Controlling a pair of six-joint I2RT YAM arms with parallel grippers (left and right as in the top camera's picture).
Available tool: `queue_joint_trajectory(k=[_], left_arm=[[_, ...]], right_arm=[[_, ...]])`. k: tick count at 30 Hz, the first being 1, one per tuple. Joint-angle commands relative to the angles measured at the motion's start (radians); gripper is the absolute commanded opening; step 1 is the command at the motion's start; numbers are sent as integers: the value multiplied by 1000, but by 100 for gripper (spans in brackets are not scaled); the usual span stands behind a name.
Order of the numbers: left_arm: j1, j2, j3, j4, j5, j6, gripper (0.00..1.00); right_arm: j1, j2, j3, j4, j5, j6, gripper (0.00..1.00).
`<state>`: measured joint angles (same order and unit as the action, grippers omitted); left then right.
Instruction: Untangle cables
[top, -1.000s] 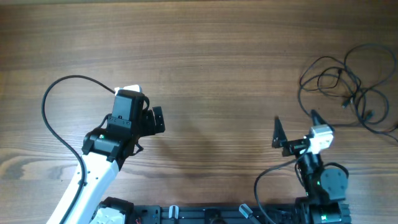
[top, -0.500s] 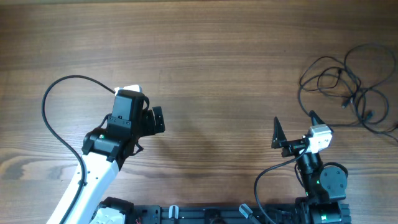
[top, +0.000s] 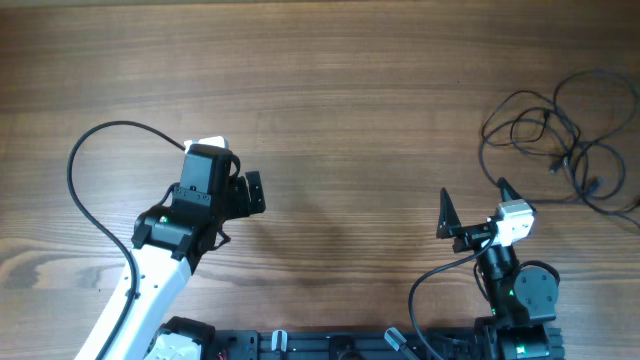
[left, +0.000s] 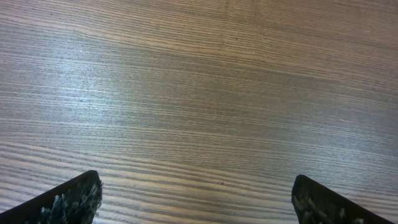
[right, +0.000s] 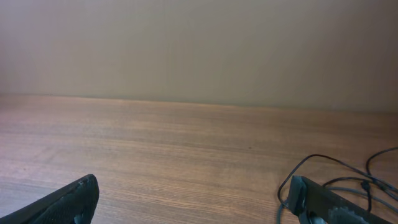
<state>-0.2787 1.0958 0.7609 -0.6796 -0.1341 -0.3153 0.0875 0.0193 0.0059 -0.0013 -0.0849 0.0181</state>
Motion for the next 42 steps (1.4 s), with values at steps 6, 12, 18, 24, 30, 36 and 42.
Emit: queue_joint_trajectory(k=[6,12,18,24,30,36,42], left_arm=[[6,4,-5,3,-13,16,100],[6,4,-5,-3,-13,16,100],[46,-95,-6,-5,28,16,100],[168,-257,-32,-5,86,16,100],[271,-483,-155,7,139,16,100],[312,-702,-302,95,146,16,100],[312,-892,-468,257,146,16,100]], right_arm=[[5,-16,-1,3,6,10,100],[5,-16,-1,3,6,11,100],[5,-16,-1,3,6,10,100],[5,-16,-1,3,6,10,100],[5,-16,-1,3,6,11,100],[5,-16,-1,3,6,10,100],[5,-16,-1,3,6,10,100]])
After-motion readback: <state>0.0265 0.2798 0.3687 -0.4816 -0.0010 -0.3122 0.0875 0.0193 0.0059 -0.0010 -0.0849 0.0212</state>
